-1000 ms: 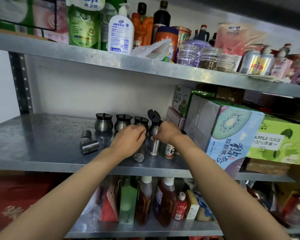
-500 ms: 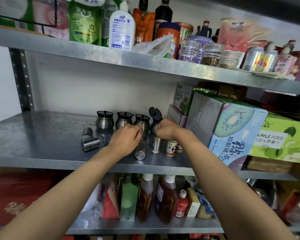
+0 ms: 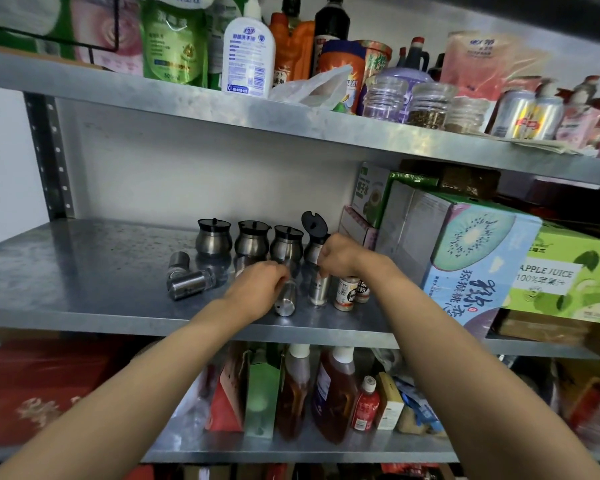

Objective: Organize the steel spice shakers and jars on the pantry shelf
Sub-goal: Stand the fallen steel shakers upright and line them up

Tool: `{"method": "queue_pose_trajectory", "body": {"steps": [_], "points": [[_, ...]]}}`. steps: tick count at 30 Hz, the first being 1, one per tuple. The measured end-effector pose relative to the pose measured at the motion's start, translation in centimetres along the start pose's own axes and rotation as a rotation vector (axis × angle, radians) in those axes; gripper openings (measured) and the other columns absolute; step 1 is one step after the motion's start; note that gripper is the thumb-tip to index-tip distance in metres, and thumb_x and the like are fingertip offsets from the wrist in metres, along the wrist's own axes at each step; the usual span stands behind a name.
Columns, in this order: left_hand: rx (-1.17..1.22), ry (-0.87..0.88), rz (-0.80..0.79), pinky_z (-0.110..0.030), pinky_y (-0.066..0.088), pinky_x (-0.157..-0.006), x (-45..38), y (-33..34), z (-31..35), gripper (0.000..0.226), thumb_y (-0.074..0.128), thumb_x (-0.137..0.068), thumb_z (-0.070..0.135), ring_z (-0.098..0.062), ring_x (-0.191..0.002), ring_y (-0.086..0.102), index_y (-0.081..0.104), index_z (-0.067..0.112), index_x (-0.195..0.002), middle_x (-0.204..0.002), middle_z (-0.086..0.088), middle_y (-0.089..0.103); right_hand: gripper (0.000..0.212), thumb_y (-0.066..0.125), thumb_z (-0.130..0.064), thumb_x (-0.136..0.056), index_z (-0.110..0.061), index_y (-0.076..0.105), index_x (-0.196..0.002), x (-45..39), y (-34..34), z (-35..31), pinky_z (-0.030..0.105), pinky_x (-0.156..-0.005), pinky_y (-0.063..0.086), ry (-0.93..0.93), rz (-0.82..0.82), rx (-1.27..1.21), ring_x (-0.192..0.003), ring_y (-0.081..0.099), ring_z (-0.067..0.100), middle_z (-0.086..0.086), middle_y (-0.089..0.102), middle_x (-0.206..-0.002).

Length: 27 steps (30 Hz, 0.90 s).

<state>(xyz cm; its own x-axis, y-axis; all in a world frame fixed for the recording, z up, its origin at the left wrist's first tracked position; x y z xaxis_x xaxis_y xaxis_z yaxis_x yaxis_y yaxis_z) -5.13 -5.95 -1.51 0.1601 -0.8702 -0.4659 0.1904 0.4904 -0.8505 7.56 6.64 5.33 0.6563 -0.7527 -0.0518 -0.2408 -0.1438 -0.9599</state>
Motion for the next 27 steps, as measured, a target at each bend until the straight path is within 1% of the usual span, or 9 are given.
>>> {"method": "queue_pose_trajectory", "body": {"steps": [3, 5, 7, 10, 12, 14, 19, 23, 27], "points": [[0.015, -0.030, -0.035, -0.039, 0.053, -0.077, 0.0, 0.4, 0.0, 0.024, 0.053, -0.086, 0.004, -0.026, -0.089, 0.062, 0.066, 0.020, -0.097, -0.098, -0.005, 0.064, 0.005, 0.077, -0.008, -0.075, -0.008, 0.072, -0.075, 0.1, -0.1, 0.0, 0.031, -0.078, 0.056, -0.001, -0.002, 0.006, -0.088, 0.065, 0.024, 0.008, 0.069, -0.084], [0.024, -0.086, -0.066, -0.039, 0.052, -0.074, 0.2, 0.5, 0.1, 0.027, 0.052, -0.082, -0.002, -0.027, -0.087, 0.062, 0.067, 0.018, -0.090, -0.094, -0.006, 0.064, 0.009, 0.075, -0.008, -0.076, -0.010, 0.069, -0.069, 0.1, 0.0, 0.0, 0.030, -0.074, 0.054, 0.006, 0.001, -0.004, -0.082, 0.063, 0.023, 0.006, 0.063, -0.075], [0.052, -0.164, -0.086, -0.038, 0.053, -0.074, 0.3, 0.5, 0.3, 0.024, 0.051, -0.081, -0.002, -0.030, -0.087, 0.063, 0.068, 0.014, -0.086, -0.092, -0.009, 0.066, 0.007, 0.074, -0.011, -0.076, -0.007, 0.069, -0.073, 0.3, 0.0, 0.0, 0.031, -0.073, 0.054, 0.017, 0.005, -0.035, -0.080, 0.062, 0.022, 0.006, 0.062, -0.076], [0.103, -0.268, -0.086, -0.037, 0.051, -0.070, 0.5, 0.6, 0.8, 0.016, 0.050, -0.088, 0.010, -0.034, -0.086, 0.063, 0.062, 0.006, -0.079, -0.090, -0.016, 0.066, 0.019, 0.074, -0.018, -0.075, -0.003, 0.072, -0.086, 0.3, 0.2, 0.1, 0.035, -0.081, 0.056, 0.032, 0.036, -0.114, -0.087, 0.066, 0.022, 0.009, 0.070, -0.089], [0.122, -0.305, -0.067, -0.033, 0.046, -0.065, 0.8, 0.6, 1.4, 0.023, 0.051, -0.091, 0.025, -0.031, -0.082, 0.063, 0.057, 0.010, -0.074, -0.082, -0.013, 0.063, 0.018, 0.072, -0.020, -0.075, -0.006, 0.073, -0.086, 0.4, 0.3, 0.1, 0.039, -0.085, 0.058, 0.028, 0.069, -0.136, -0.092, 0.067, 0.023, 0.009, 0.072, -0.093], [0.122, -0.331, -0.053, -0.032, 0.048, -0.066, 1.0, 0.6, 2.2, 0.026, 0.056, -0.089, 0.035, -0.027, -0.080, 0.062, 0.060, 0.012, -0.076, -0.078, -0.009, 0.061, 0.012, 0.069, -0.019, -0.075, -0.009, 0.073, -0.082, 0.7, 0.4, 0.1, 0.039, -0.083, 0.058, 0.023, 0.100, -0.124, -0.089, 0.067, 0.022, 0.007, 0.072, -0.089], [0.098, -0.410, -0.081, -0.035, 0.056, -0.078, 0.9, 1.8, 2.9, 0.034, 0.068, -0.078, 0.046, -0.025, -0.088, 0.065, 0.066, 0.016, -0.093, -0.093, -0.008, 0.070, 0.016, 0.060, -0.015, -0.074, -0.010, 0.075, -0.080, 1.5, 0.1, -0.2, 0.038, -0.084, 0.058, -0.012, 0.224, -0.072, -0.088, 0.066, 0.025, 0.009, 0.072, -0.091], [0.053, -0.467, -0.093, -0.033, 0.056, -0.079, 1.0, 2.1, 2.9, 0.042, 0.070, -0.075, 0.045, -0.026, -0.093, 0.066, 0.066, 0.012, -0.101, -0.098, -0.009, 0.069, 0.018, 0.059, -0.016, -0.074, -0.015, 0.075, -0.081, 1.8, -0.3, -0.6, 0.036, -0.087, 0.055, -0.038, 0.266, -0.039, -0.095, 0.064, 0.027, 0.010, 0.070, -0.097], [0.099, -0.498, -0.082, -0.032, 0.055, -0.072, 1.4, 1.9, 2.8, 0.035, 0.068, -0.075, 0.039, -0.025, -0.087, 0.065, 0.066, 0.013, -0.098, -0.091, -0.007, 0.068, 0.012, 0.058, -0.017, -0.077, -0.021, 0.068, -0.074, 2.1, -0.5, -1.0, 0.032, -0.086, 0.053, -0.074, 0.331, -0.036, -0.099, 0.061, 0.028, 0.013, 0.068, -0.098]]}}
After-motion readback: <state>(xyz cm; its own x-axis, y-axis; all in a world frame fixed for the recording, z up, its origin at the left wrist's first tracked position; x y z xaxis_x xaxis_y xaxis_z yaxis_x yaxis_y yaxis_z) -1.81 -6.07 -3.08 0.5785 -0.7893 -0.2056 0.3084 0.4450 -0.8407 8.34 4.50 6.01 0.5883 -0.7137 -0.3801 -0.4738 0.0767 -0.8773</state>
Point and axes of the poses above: each hand's wrist, its own x-axis away from the middle knuckle, its own y-axis out of the palm, z = x × y, the point moved 1 cm from there along -x, towards the middle knuckle
